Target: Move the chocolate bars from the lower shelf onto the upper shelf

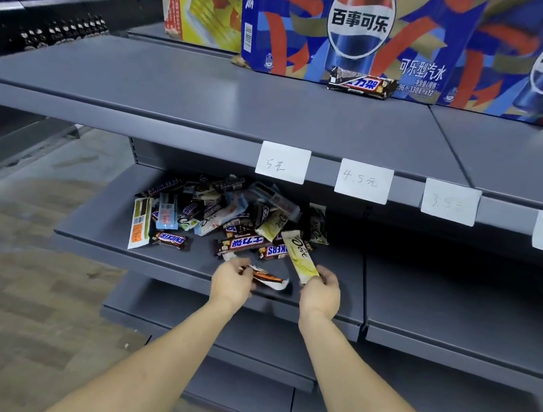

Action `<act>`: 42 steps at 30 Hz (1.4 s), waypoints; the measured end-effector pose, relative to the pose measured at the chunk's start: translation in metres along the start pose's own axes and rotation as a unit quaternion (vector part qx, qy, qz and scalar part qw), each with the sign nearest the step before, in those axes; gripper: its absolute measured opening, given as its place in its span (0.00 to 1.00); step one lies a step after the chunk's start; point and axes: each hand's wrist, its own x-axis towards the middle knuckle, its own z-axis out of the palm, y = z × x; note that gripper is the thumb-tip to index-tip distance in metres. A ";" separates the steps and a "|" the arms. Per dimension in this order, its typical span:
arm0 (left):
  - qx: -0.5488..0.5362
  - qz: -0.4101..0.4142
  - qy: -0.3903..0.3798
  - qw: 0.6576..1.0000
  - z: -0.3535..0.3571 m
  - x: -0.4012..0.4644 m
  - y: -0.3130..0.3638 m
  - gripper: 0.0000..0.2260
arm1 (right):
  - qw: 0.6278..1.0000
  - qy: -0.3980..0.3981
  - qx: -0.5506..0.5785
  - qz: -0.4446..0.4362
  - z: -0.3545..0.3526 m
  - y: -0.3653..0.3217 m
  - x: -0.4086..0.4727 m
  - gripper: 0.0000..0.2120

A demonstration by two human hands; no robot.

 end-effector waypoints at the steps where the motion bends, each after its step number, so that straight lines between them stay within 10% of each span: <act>1: 0.016 0.010 -0.012 1.000 0.001 0.000 -0.001 0.12 | 1.000 0.009 0.005 0.003 0.001 -0.001 0.000 0.10; 16: 0.469 0.243 -0.006 0.849 -0.006 0.010 -0.003 0.22 | 0.965 -0.020 -0.221 -0.139 -0.018 -0.001 0.007 0.21; 29: 0.511 0.270 -0.050 0.815 -0.012 0.016 0.001 0.23 | 0.935 -0.051 -0.311 -0.160 -0.016 -0.007 0.005 0.19; 34: 0.550 0.287 -0.046 0.783 -0.031 0.019 0.003 0.22 | 0.870 0.007 -0.433 -0.234 -0.017 -0.002 0.000 0.21; 42: 0.492 0.322 -0.019 0.809 -0.049 0.016 0.001 0.22 | 0.869 0.000 -0.434 -0.237 -0.020 0.000 -0.018 0.22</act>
